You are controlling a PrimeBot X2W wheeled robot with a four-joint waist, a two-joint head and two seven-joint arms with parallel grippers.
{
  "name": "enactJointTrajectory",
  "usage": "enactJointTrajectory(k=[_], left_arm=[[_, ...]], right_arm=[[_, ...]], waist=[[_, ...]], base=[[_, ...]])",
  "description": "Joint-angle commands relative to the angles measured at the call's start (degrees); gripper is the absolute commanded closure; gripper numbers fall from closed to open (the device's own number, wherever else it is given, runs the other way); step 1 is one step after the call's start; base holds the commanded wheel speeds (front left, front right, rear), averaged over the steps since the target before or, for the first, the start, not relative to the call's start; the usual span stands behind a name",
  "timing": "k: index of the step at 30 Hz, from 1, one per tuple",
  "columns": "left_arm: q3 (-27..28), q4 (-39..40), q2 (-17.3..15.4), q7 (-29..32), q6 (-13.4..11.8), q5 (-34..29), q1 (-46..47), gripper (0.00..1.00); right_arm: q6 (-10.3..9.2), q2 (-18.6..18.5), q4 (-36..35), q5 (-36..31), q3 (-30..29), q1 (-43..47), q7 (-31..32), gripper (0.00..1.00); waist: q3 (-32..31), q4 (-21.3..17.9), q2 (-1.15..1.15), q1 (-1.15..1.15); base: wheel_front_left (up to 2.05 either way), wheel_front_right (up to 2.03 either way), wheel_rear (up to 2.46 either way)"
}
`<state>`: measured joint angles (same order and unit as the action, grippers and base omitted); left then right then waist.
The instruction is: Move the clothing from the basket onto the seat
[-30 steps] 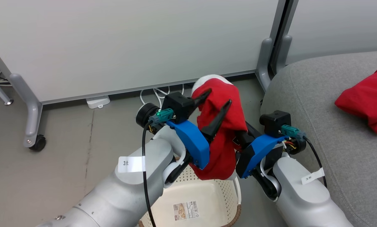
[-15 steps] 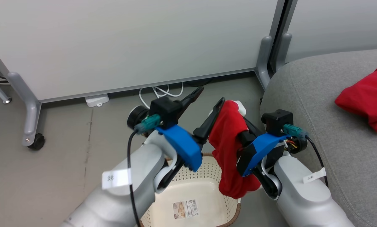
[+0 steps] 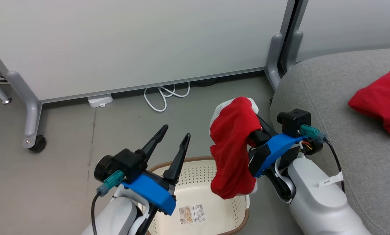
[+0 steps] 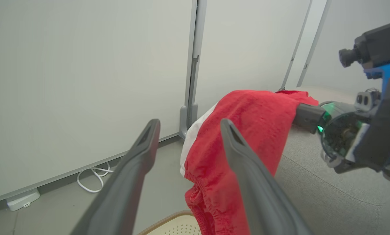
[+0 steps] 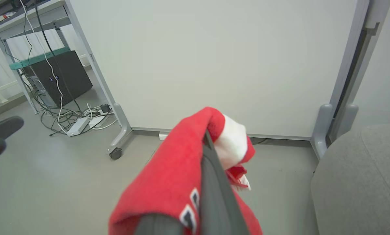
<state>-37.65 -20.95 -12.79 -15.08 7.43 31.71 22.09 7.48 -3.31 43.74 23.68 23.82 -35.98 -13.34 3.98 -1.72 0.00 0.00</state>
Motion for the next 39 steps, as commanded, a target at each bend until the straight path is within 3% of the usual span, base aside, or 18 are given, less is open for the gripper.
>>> enactJointTrajectory(k=[1, 6, 18, 26, 39], left_arm=[[1.5, 1.1, -0.2, -0.1, 0.1, -1.0, -1.5, 0.0], [5.3, 4.6, 0.5, -0.1, 0.1, -4.0, -5.9, 0.0], [8.4, 6.4, 0.8, -0.1, 0.1, -5.6, -10.2, 0.0], [8.5, 6.5, 0.6, -0.1, 0.1, -6.2, -9.9, 0.0], [8.1, 6.6, 0.1, -0.1, 0.1, -6.4, -8.8, 0.0]], right_arm=[[0.03, -0.4, -0.5, -0.4, -0.3, 0.8, 0.0, 1.0], [0.03, -0.5, -1.5, -0.7, -1.3, 1.5, 0.5, 1.0], [0.03, -0.2, -3.4, -1.3, -2.3, 2.6, 1.3, 1.0], [0.03, -0.3, -4.2, -1.6, -2.9, 3.0, 1.5, 1.0], [0.03, -0.3, -5.7, -1.8, -4.5, 4.0, 1.7, 1.0]], waist=[[0.0, 0.2, 0.0, 0.0], [0.1, 0.4, 0.0, 0.0], [0.3, -1.3, 0.0, 0.0], [0.6, -5.9, 0.0, 0.0], [1.6, -18.5, 0.0, 0.0]], base=[[0.0, 0.0, 0.0], [0.0, 0.0, 0.0], [0.0, 0.0, 0.0], [0.0, 0.0, 0.0], [0.0, 0.0, 0.0]])
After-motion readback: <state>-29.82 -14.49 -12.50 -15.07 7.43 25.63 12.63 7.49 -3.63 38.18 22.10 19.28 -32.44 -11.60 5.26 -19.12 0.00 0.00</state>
